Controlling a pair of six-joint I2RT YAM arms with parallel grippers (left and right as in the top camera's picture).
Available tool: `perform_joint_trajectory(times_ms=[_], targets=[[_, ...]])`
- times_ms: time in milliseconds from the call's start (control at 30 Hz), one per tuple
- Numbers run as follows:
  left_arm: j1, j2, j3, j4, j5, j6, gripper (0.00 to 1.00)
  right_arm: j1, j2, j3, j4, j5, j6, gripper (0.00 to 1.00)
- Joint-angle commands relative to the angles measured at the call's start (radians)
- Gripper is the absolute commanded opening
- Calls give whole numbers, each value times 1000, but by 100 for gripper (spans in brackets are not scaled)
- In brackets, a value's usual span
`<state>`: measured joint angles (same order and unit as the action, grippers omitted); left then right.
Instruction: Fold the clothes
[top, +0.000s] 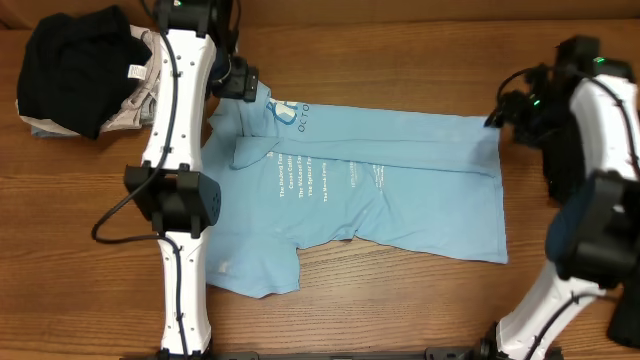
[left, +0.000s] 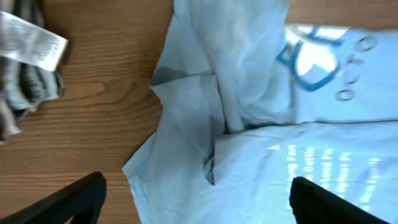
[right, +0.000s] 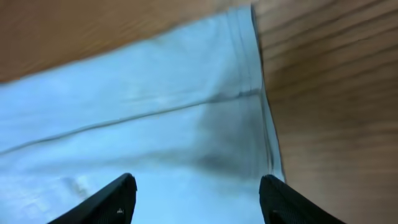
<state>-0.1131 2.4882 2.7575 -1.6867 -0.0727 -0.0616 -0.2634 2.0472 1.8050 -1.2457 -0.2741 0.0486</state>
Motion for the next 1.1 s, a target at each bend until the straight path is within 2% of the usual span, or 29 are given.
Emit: perform_joint_trajectory(times_ms=[0,200,333,400,433,500,600,733,767,900,1067], targets=[[3,-212,53,-3,25,-72,99,-7,-229,89,-49,-31,-1,68],[-12,-472,21,-3,72,-100,100,-7,-504,87,-168,-45,53,70],[-45,-646,-129,-3,68,-168,100,-7,-670,56,-244,-20,75,73],[-64,-727,-251,-3,43,-204,100,-7,-740,23,-267,11,87,77],[-72,-765,-323,-3,26,-226,100,-7,-772,-2,-274,19,89,85],[-84,-832,-478,-3,-6,-278,100,-7,-832,-67,-277,23,104,87],[-85,-917,-724,10,-23,-379,100,1,-906,-192,-257,27,110,88],[-109,-1017,-1067,109,1,-444,100,2,-962,-383,-169,43,128,87],[-123,-1051,-1197,157,27,-465,100,2,-964,-449,-132,43,136,87],[-172,-1124,-1489,294,118,-520,100,2,-944,-572,-56,18,139,82],[-223,-1161,-1767,429,192,-602,90,2,-900,-632,-2,19,134,77]])
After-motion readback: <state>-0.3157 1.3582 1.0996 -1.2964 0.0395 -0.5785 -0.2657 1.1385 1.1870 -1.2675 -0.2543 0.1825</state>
